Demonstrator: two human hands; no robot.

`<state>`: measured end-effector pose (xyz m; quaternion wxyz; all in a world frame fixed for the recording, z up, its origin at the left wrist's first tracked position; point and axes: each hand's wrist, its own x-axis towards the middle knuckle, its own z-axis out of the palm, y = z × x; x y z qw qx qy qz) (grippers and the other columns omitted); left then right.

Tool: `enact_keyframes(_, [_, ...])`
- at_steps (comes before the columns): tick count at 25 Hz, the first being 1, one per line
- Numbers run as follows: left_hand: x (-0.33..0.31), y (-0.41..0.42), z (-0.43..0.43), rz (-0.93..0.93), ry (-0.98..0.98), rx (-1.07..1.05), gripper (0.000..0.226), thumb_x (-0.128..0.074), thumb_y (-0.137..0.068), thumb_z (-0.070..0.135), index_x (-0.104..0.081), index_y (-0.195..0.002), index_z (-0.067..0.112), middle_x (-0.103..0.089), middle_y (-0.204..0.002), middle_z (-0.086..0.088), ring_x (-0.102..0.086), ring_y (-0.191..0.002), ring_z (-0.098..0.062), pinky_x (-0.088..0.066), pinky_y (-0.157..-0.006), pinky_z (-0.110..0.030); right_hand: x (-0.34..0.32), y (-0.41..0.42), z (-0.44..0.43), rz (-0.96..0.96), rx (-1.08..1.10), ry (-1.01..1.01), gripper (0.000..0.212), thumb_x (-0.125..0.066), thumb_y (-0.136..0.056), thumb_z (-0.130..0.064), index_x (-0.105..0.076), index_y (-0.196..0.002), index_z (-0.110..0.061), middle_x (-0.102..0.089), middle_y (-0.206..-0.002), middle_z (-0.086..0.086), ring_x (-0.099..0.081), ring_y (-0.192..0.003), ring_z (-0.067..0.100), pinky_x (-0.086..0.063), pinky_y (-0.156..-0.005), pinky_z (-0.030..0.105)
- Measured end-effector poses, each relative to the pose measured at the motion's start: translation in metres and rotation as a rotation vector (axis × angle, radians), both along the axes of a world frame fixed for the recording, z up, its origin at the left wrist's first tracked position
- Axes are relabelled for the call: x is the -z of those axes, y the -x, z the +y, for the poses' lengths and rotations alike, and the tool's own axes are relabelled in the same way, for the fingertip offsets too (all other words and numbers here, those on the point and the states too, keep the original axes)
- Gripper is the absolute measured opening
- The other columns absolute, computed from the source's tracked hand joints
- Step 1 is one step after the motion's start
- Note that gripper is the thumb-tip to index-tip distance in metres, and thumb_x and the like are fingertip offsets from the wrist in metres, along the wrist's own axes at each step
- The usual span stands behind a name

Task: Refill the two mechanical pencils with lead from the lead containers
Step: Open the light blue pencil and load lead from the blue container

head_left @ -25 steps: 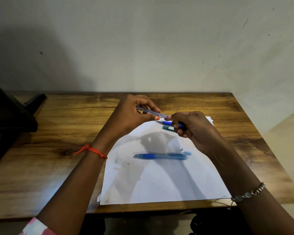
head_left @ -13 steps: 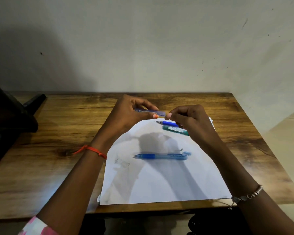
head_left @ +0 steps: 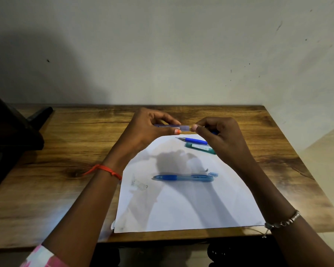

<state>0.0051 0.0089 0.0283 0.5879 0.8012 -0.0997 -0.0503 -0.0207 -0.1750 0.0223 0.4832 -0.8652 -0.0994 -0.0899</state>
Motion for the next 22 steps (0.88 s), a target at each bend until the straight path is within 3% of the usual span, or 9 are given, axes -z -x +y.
enact_keyframes(3, [0.001,-0.001,0.001,0.012,0.017,-0.006,0.014,-0.077,-0.069,0.011,-0.072,-0.074,0.023,-0.07,-0.065,0.016,-0.063,-0.064,0.004,-0.051,-0.061,-0.013,-0.002,0.001,-0.003,0.002,0.035,-0.062,0.008,-0.066,-0.083,-0.012,-0.071,-0.077,-0.009,-0.046,-0.04,-0.01,-0.039,-0.043,0.005,-0.028,-0.046,0.007])
enact_keyframes(8, [0.002,-0.001,0.0,0.019,0.025,-0.011,0.015,-0.078,-0.068,0.013,-0.071,-0.073,0.025,-0.071,-0.066,0.017,-0.063,-0.065,0.003,-0.052,-0.062,-0.015,-0.003,0.001,-0.005,0.013,0.033,-0.089,0.004,-0.067,-0.082,-0.011,-0.07,-0.079,-0.012,-0.044,-0.037,-0.013,-0.039,-0.04,0.004,-0.029,-0.045,0.006])
enact_keyframes(10, [0.003,-0.002,0.001,0.019,0.031,-0.01,0.016,-0.078,-0.067,0.014,-0.071,-0.072,0.027,-0.071,-0.067,0.017,-0.063,-0.066,0.002,-0.052,-0.063,-0.015,-0.004,0.001,-0.005,-0.016,0.049,-0.113,0.007,-0.067,-0.082,-0.012,-0.069,-0.076,-0.013,-0.045,-0.041,-0.009,-0.038,-0.043,0.006,-0.028,-0.046,0.007])
enact_keyframes(14, [0.003,-0.003,0.002,0.027,0.066,-0.002,0.016,-0.077,-0.068,0.012,-0.071,-0.072,0.026,-0.072,-0.07,0.013,-0.061,-0.061,0.004,-0.045,-0.054,-0.009,-0.004,0.001,-0.009,-0.098,0.117,-0.155,0.011,-0.066,-0.083,-0.012,-0.067,-0.072,-0.013,-0.054,-0.059,0.03,-0.04,-0.053,0.012,-0.032,-0.05,0.018])
enact_keyframes(17, [0.003,-0.004,0.003,0.05,0.08,0.008,0.015,-0.074,-0.073,0.01,-0.069,-0.074,0.025,-0.071,-0.063,0.015,-0.058,-0.055,0.003,-0.042,-0.051,-0.009,-0.006,0.001,-0.016,-0.122,0.192,-0.251,0.012,-0.065,-0.084,-0.01,-0.065,-0.072,-0.007,-0.055,-0.065,0.034,-0.042,-0.057,0.017,-0.035,-0.053,0.024])
enact_keyframes(19, [0.003,-0.005,0.004,0.1,0.129,0.004,0.01,-0.069,-0.078,0.013,-0.068,-0.079,0.023,-0.072,-0.065,0.013,-0.061,-0.056,-0.001,-0.045,-0.055,-0.013,-0.007,0.0,-0.022,-0.121,0.225,-0.31,0.013,-0.063,-0.083,-0.009,-0.064,-0.07,-0.004,-0.053,-0.058,0.026,-0.04,-0.055,0.016,-0.033,-0.051,0.023])
enact_keyframes(22, [0.002,-0.003,0.003,0.21,0.251,0.032,0.007,-0.06,-0.086,0.019,-0.065,-0.09,0.018,-0.074,-0.075,0.006,-0.067,-0.067,-0.007,-0.051,-0.062,-0.017,-0.008,-0.001,-0.027,-0.097,0.228,-0.355,0.017,-0.063,-0.082,-0.005,-0.061,-0.065,-0.008,-0.048,-0.046,-0.01,-0.037,-0.047,0.008,-0.03,-0.046,0.017])
